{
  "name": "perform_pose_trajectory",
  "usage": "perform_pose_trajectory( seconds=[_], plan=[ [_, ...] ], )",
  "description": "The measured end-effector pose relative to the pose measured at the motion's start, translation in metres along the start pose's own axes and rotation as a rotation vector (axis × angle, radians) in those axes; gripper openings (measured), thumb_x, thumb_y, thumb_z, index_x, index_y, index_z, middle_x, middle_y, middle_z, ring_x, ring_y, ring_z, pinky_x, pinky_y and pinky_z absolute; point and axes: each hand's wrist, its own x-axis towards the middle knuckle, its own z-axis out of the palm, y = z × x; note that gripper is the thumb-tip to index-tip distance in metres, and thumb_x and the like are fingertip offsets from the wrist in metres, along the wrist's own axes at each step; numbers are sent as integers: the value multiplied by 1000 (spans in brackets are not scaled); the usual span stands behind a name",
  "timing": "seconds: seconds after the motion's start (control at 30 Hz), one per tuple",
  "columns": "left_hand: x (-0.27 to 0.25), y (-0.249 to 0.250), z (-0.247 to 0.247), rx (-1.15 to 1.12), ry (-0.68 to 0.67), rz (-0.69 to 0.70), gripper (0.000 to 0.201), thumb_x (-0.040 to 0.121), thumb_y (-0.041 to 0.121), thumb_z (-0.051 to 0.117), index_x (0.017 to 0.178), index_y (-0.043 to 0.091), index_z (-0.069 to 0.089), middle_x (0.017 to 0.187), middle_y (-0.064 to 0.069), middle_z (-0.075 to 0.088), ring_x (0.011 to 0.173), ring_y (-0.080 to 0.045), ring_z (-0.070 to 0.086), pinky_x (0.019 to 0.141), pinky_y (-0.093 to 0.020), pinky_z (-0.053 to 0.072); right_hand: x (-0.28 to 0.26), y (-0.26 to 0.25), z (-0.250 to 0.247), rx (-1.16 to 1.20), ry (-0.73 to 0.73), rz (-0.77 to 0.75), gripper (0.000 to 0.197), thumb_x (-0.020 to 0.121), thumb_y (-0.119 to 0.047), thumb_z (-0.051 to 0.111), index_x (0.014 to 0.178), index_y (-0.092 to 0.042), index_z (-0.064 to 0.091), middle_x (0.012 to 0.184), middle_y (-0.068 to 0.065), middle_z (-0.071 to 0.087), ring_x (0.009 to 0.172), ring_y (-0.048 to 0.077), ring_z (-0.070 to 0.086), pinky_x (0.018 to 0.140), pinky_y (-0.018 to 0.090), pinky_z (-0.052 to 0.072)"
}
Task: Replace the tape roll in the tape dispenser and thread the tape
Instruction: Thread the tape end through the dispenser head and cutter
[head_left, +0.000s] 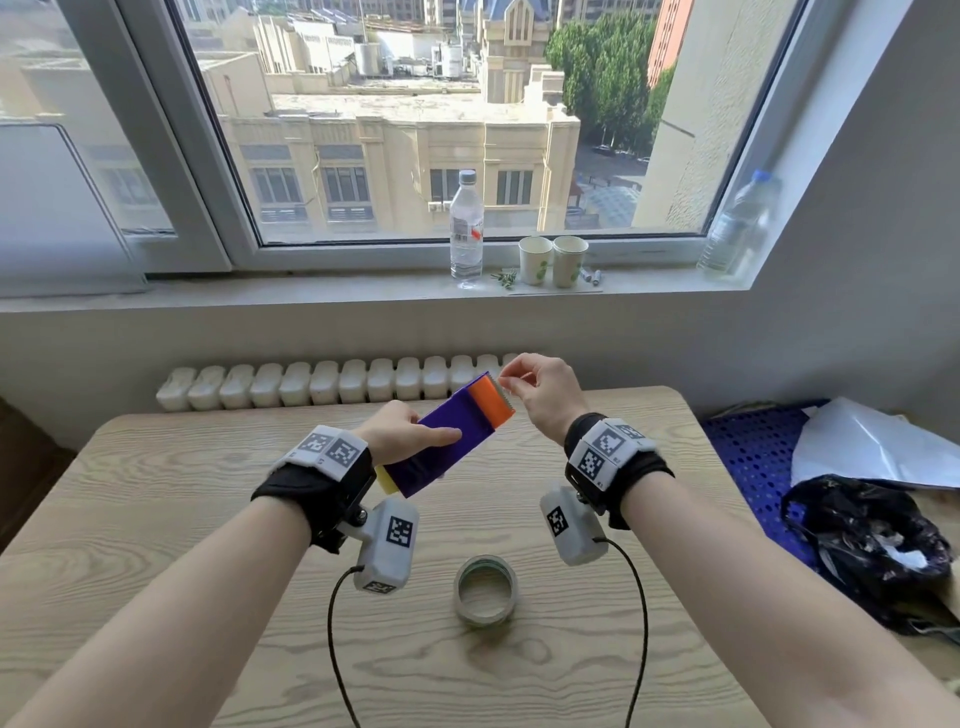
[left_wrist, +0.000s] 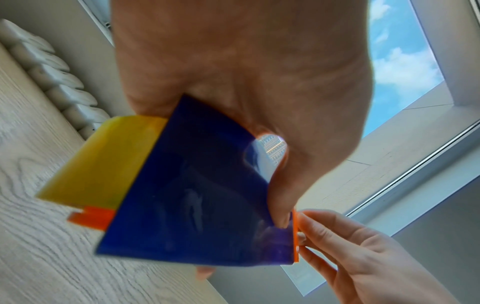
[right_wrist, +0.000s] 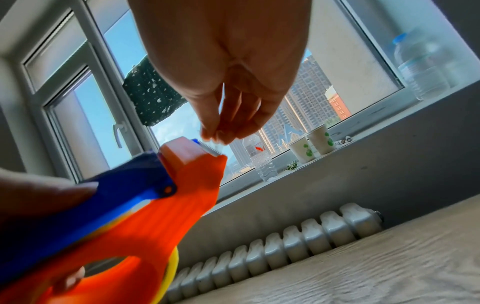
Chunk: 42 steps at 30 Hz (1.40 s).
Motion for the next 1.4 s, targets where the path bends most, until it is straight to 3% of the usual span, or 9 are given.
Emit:
perform_pose_trajectory(
  seconds=[0.17, 0.37, 0.5, 0.63, 0.77, 0.97, 1.07, 1.2, 1.4],
  plan=[
    [2, 2, 3, -15, 6, -5, 33, 82, 33, 65, 90, 1, 67, 73, -12, 72, 63, -22, 68, 57, -26, 53, -4, 1, 5, -127, 51, -120, 11, 86, -4, 58, 83, -3, 68, 89, 12, 66, 81, 20, 57, 72, 19, 35],
    [2, 1, 9, -42, 11, 18, 27, 84, 32, 63, 83, 5, 67, 68, -9, 71, 55, -16, 66, 52, -22, 51, -8, 2, 4, -197, 72, -196, 12, 87, -5, 56, 82, -3, 67, 89, 11, 65, 81, 25, 59, 68, 23, 33],
    [3, 1, 14, -28, 28, 38, 32, 84, 35, 63, 84, 4, 68, 72, -9, 71, 62, -18, 66, 61, -25, 51, -11, 7, 3, -237, 94, -251, 12, 87, -5, 56, 81, -2, 65, 85, 10, 64, 76, 27, 59, 65, 26, 35],
    [4, -1, 22, -29, 30, 36, 33, 85, 36, 61, 84, 4, 68, 71, -8, 71, 59, -15, 64, 56, -22, 48, -13, 11, 2, -280, 100, -304, 12, 86, -6, 56, 79, -2, 65, 84, 11, 64, 74, 30, 59, 63, 37, 48],
    [7, -4, 25, -36, 37, 26, 41, 83, 38, 63, 91, -1, 70, 79, -12, 73, 63, -18, 65, 60, -25, 50, -14, 17, 1, -256, 109, -310, 12, 86, -7, 56, 79, -2, 65, 84, 11, 64, 73, 29, 59, 64, 39, 50],
    [15, -4, 21, -247, 98, -24, 32, 86, 33, 62, 88, 1, 64, 48, -2, 68, 52, -17, 64, 61, -28, 52, -26, 10, 11, -271, 39, -444, 13, 85, -8, 57, 79, -3, 67, 80, 13, 66, 69, 31, 62, 60, 36, 49],
    [13, -3, 13, -212, 76, -19, 29, 87, 34, 61, 84, 6, 64, 56, -3, 70, 58, -18, 65, 59, -27, 51, -26, 11, 17, -199, 66, -375, 15, 87, -12, 56, 82, -3, 68, 83, 14, 65, 69, 32, 62, 61, 38, 50],
    [8, -7, 10, -244, 37, -7, 27, 88, 33, 60, 88, 6, 64, 54, -1, 71, 50, -12, 66, 54, -25, 50, -23, 13, 16, -113, 90, -267, 11, 86, -10, 60, 85, -2, 67, 84, 13, 66, 72, 25, 60, 69, 41, 51],
    [3, -14, 13, -279, 16, -35, 23, 92, 28, 54, 83, 8, 59, 74, -12, 68, 48, -11, 66, 47, -20, 51, -23, 17, 17, -100, 101, -190, 10, 87, -12, 61, 86, -4, 67, 85, 13, 66, 73, 21, 58, 73, 39, 52]
  ],
)
